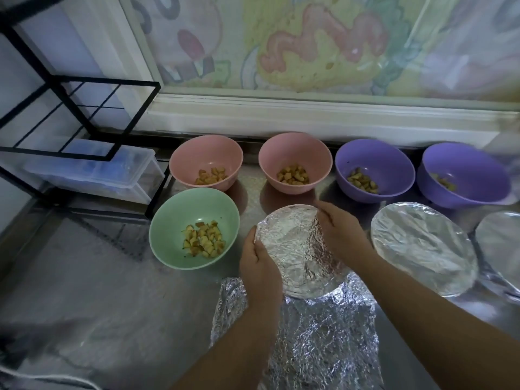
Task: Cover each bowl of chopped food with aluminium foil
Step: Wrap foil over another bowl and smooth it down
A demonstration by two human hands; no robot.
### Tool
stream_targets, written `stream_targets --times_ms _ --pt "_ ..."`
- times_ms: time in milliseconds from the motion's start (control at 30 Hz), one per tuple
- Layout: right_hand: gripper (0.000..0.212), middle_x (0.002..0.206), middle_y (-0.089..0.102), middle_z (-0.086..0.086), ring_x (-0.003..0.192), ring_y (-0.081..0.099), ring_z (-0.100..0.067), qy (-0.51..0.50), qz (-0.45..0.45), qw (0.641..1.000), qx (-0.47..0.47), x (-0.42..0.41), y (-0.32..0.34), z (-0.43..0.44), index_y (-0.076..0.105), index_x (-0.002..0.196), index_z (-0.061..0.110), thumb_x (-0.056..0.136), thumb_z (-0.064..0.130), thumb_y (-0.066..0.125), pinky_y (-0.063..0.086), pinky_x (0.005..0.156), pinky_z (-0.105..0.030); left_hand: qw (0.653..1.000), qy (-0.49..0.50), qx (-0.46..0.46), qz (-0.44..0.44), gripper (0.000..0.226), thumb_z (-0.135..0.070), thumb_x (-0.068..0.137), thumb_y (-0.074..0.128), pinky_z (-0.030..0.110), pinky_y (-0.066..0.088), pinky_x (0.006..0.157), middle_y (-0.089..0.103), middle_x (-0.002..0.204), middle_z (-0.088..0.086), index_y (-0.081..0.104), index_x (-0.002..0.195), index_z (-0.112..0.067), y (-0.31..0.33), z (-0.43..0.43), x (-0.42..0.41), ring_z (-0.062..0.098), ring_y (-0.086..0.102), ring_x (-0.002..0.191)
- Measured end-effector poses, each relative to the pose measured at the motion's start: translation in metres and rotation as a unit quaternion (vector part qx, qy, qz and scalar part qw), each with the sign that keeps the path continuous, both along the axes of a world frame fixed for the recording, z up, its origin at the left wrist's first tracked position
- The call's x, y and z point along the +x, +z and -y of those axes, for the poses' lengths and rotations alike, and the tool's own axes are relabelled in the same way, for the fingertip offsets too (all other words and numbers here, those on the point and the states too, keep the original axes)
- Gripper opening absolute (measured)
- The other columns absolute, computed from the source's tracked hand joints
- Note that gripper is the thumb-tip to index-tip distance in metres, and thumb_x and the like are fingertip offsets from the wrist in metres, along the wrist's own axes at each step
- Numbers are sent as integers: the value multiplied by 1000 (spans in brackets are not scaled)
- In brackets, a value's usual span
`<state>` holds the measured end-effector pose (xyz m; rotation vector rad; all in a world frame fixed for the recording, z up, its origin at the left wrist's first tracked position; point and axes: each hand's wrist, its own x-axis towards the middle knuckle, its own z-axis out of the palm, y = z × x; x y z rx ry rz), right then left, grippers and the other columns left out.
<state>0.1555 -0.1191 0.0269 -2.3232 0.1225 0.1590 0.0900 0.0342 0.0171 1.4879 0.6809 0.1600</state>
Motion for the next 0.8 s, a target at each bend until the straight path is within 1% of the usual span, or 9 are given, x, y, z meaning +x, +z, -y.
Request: stream_targets --times_ms 67,100,167,233,300,433,567,700,800 --pt "36 98 67 3 73 59 -14 -40 -17 998 48 2 -6 5 62 138 17 105 22 49 47 72 -27 1000 -1 10 4 38 -18 108 37 28 44 105 57 134 -12 54 141 -24 2 3 0 9 53 125" --pt "34 95 69 4 69 60 -15 -54 -25 996 71 4 -6 8 65 135 18 105 21 50 48 69 -29 1000 0 15 6 38 -17 108 37 24 42 102 56 131 -15 54 141 -24 3 4 0 7 52 123" --pt "29 95 76 -3 76 67 -27 -71 -47 989 119 8 -7 11 71 126 21 104 23 53 55 76 -38 1000 0 24 9 38 -17 108 37 18 39 96 55 127 -17 53 142 -23 3 5 0 4 51 119" --pt "22 94 77 -7 78 68 -25 -83 -64 983 152 9 -7 12 76 109 30 102 24 56 55 80 -40 1000 0 26 11 38 -17 108 37 17 40 94 56 125 -17 53 141 -23 3 4 -1 3 53 116" --pt "21 92 77 -11 74 61 -23 -90 -84 977 175 11 -8 13 75 96 35 102 25 57 50 75 -37 1000 0 19 9 38 -18 108 37 20 43 97 58 125 -15 54 141 -25 2 5 -1 4 54 118" --pt "21 88 71 -12 76 56 -24 -89 -137 961 221 17 -12 14 74 103 22 104 23 53 44 74 -38 1000 7 15 9 37 -18 108 37 17 42 94 58 116 -23 55 139 -27 0 5 0 2 55 114" --pt "23 92 72 -9 77 60 -24 -83 -146 963 210 21 -12 14 72 95 24 105 23 51 47 78 -39 1000 6 14 7 38 -17 107 37 25 45 100 60 123 -16 54 140 -25 -1 5 1 7 56 119" --pt "24 101 76 -2 98 70 -28 -70 -125 972 187 18 -12 10 72 115 26 104 27 51 54 98 -51 1000 22 15 5 39 -18 107 37 30 46 103 60 126 -13 54 141 -26 -2 6 3 8 56 119" --pt "30 108 74 1 98 67 -31 -97 -54 980 164 14 7 1 68 129 24 105 26 49 54 88 -44 999 46 9 6 39 -17 107 37 27 45 101 59 125 -14 53 141 -26 -3 9 5 7 55 119"
